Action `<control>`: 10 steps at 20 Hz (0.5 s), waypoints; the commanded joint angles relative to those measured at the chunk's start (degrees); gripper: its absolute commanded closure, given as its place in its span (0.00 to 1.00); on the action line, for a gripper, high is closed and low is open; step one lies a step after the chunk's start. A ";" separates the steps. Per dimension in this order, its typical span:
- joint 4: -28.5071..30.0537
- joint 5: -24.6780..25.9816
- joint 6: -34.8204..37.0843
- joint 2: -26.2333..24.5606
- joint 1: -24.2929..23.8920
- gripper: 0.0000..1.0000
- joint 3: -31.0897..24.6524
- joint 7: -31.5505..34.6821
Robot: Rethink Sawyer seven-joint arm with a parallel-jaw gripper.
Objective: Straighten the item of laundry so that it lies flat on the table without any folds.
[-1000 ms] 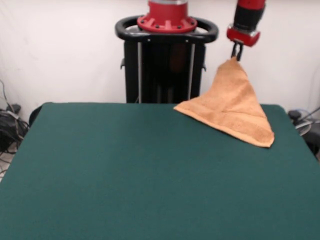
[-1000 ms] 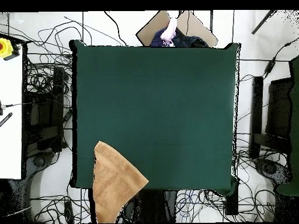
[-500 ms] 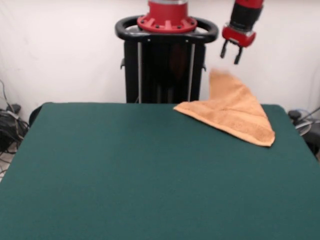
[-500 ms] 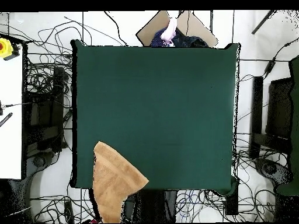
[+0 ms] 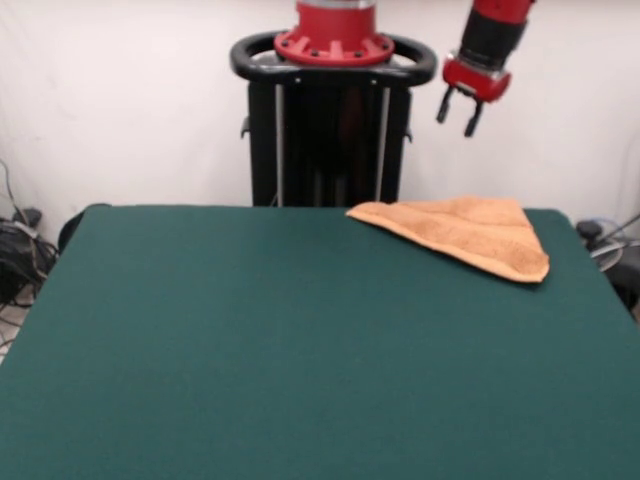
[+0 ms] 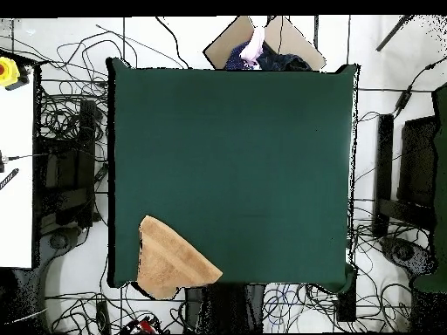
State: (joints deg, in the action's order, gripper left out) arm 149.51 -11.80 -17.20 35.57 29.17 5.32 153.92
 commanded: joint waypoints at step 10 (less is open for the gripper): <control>-13.94 4.32 6.49 4.45 -7.70 0.00 5.26 -4.68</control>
State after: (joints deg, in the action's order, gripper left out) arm 146.95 -9.56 -16.32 38.77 26.49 8.76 153.92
